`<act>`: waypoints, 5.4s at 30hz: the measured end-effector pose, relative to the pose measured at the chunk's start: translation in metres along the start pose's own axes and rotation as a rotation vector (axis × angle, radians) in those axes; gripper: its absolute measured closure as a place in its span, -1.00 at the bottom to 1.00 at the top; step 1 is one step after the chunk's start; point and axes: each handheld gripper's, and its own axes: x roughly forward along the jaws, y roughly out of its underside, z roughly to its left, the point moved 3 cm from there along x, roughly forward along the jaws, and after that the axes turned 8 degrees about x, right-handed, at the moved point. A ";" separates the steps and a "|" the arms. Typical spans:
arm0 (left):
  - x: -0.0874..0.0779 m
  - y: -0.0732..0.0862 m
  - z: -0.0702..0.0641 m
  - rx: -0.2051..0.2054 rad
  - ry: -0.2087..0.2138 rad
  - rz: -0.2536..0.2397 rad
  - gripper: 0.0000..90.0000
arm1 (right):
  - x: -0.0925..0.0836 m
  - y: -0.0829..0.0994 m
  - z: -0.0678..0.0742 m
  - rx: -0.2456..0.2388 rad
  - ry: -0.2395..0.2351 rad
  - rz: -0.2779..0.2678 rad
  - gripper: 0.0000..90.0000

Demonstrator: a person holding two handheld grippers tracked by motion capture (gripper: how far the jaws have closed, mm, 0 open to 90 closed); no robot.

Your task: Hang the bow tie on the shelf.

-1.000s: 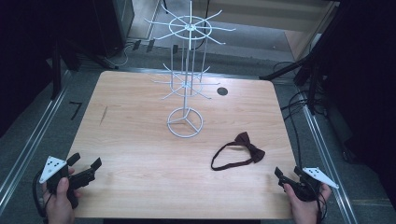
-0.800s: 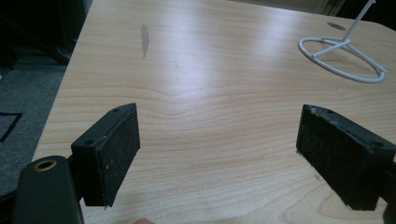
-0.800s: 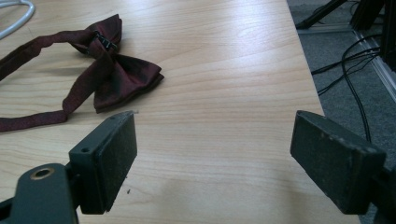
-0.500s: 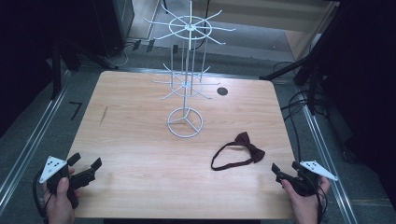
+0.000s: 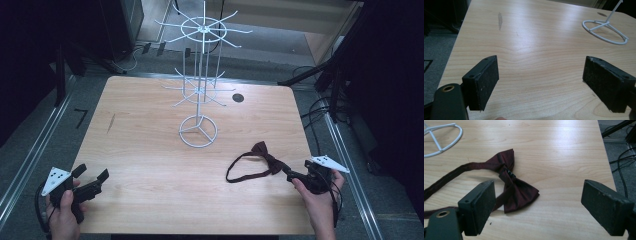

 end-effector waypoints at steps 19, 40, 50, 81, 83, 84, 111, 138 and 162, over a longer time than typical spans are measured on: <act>0.000 0.000 0.001 0.000 0.006 0.005 -0.68 | 0.029 -0.021 0.025 -0.036 0.002 0.097 -0.75; 0.001 0.000 0.002 -0.010 0.018 0.007 -0.68 | 0.073 -0.011 0.044 -0.070 0.054 0.314 -0.24; 0.001 0.000 0.002 -0.010 0.018 0.009 -0.68 | 0.076 -0.004 0.040 -0.072 0.073 0.304 0.26; 0.001 0.000 0.002 -0.011 0.018 0.009 -0.68 | 0.039 -0.026 0.083 -0.151 -0.056 -0.025 0.65; 0.001 0.000 0.002 -0.012 0.018 0.009 -0.68 | 0.036 -0.030 0.089 -0.163 -0.073 -0.038 0.65; 0.001 0.000 0.002 -0.012 0.018 0.009 -0.68 | 0.035 -0.031 0.092 -0.166 -0.077 -0.040 0.65; 0.001 0.000 0.002 -0.013 0.019 0.012 -0.68 | 0.000 -0.070 0.137 -0.218 -0.183 -0.195 0.64; 0.001 0.000 0.002 -0.012 0.020 0.015 -0.68 | -0.011 -0.098 0.166 -0.241 -0.251 -0.268 0.64; 0.001 0.000 0.002 -0.017 0.022 0.013 -0.68 | 0.006 -0.116 0.181 -0.210 -0.281 -0.261 0.64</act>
